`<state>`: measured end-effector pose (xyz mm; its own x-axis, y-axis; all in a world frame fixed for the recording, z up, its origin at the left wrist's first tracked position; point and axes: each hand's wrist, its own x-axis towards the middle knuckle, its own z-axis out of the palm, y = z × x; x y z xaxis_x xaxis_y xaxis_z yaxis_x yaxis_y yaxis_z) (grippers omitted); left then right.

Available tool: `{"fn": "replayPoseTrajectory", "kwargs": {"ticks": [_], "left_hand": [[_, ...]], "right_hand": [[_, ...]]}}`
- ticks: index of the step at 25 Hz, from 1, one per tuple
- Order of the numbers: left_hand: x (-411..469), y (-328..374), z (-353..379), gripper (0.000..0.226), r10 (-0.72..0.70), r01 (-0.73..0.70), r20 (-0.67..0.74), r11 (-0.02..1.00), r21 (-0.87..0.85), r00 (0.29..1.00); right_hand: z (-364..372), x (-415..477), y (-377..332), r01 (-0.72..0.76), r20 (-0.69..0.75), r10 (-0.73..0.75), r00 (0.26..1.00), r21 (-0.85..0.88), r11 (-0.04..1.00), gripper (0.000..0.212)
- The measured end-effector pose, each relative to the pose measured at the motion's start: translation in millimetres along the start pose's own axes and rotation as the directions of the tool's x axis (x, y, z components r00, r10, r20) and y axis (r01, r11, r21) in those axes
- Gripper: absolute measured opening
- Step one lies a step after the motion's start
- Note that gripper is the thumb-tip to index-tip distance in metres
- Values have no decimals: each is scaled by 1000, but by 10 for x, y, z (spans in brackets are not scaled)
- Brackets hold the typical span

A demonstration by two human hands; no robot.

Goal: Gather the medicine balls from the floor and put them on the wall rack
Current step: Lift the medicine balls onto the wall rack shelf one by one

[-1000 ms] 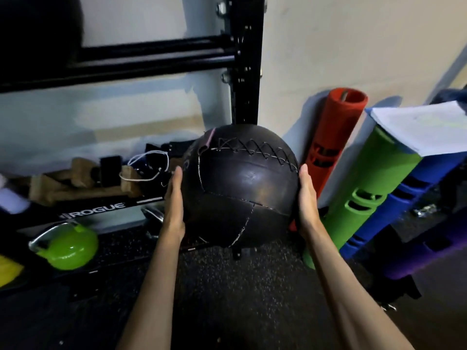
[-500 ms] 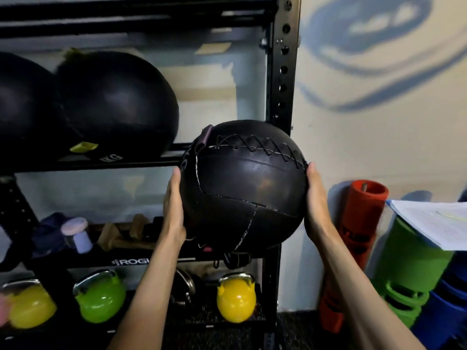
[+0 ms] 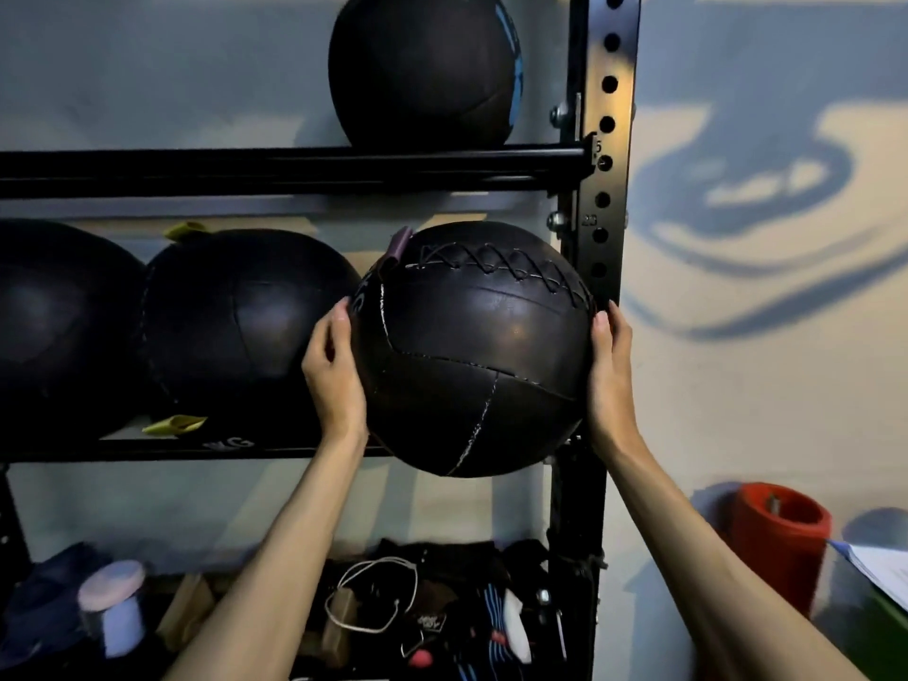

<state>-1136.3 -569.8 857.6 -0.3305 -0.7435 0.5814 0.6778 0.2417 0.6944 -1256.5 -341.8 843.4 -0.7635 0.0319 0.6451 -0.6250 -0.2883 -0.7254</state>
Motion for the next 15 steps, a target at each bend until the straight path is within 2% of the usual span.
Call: {"fn": "replayPoseTrajectory", "kwargs": {"ticks": [3,6,8,10,11,12,15], "left_hand": [[178,-134,145,34,156,-155,-27,987,31,987],[350,-287,260,37,316,-319,75,948,22,946],[467,-350,346,37,457,-483,196,868,113,867],[579,-390,456,34,553,-631,333,747,207,764],[647,-426,505,32,556,-652,368,723,229,746],[708,-449,542,32,527,-632,378,733,250,761],[897,-525,573,35,356,-483,386,818,312,851]], "right_hand": [[133,111,222,102,-65,-104,992,-39,994,54],[204,296,373,199,-73,-214,974,-169,965,48],[244,460,393,198,-72,-221,973,-246,949,47],[290,610,382,210,-90,-248,965,-307,928,48],[315,667,385,243,-86,-286,954,-330,912,45],[335,713,398,279,-67,-321,945,-350,894,42],[405,765,447,315,53,-320,946,-390,865,40]]}}
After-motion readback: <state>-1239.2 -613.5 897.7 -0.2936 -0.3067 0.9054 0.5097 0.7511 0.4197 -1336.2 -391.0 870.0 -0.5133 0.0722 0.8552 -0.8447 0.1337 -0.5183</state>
